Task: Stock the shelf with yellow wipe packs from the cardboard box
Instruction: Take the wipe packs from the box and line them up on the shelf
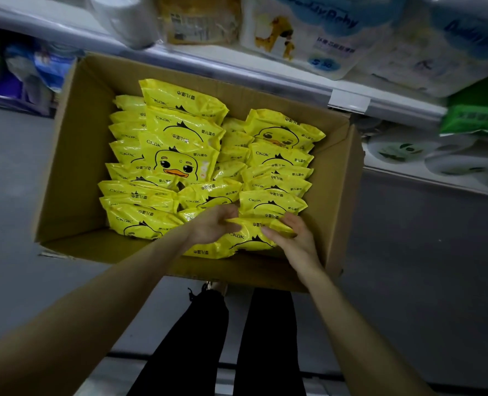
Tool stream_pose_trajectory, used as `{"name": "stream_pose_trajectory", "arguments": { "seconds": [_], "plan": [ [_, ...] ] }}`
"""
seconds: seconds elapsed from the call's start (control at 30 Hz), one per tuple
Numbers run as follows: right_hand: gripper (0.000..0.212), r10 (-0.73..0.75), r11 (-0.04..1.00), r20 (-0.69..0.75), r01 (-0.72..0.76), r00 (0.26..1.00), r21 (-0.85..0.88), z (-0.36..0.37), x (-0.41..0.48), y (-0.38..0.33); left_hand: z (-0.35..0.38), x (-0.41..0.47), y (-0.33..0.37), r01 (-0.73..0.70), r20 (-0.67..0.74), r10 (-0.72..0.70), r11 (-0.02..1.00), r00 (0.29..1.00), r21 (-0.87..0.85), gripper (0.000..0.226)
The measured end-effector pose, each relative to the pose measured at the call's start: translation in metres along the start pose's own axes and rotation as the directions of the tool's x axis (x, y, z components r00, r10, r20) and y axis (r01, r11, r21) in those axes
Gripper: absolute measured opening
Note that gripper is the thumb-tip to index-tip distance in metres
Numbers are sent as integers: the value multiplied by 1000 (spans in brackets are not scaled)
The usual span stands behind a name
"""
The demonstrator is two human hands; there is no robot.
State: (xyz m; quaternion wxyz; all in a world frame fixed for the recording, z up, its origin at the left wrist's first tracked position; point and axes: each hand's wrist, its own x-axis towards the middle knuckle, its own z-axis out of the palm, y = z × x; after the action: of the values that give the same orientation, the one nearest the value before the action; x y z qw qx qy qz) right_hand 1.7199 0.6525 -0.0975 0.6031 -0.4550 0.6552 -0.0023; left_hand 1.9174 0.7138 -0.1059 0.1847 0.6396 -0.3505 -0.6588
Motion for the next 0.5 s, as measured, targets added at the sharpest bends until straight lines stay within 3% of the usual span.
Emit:
{"name": "stream_pose_trajectory", "arguments": {
  "seconds": [0.17, 0.27, 0.3, 0.4, 0.5],
  "plan": [
    [82, 74, 997, 136, -79, 988, 25, 1, 3, -7, -24, -15, -4, 14, -24, -17, 991, 1000, -133, 14],
    [118, 111, 992, 207, -97, 972, -74, 10, -3, -9, -24, -20, -12, 31, -61, -44, 981, 997, -193, 16],
    [117, 107, 992, 215, -91, 971, -83, 11, -4, -10, -23, -22, -16, 32, -82, -49, 980, 995, -198, 16],
    [86, 73, 994, 187, -56, 980, -95, 14, -8, -11, -23, -29, -25, 47, -146, -74, 982, 986, -185, 18],
    [77, 52, 995, 140, -39, 989, -97, 16, -12, -9, -33, -40, -32, 108, -199, -130, 987, 971, -117, 40]
  ]
}}
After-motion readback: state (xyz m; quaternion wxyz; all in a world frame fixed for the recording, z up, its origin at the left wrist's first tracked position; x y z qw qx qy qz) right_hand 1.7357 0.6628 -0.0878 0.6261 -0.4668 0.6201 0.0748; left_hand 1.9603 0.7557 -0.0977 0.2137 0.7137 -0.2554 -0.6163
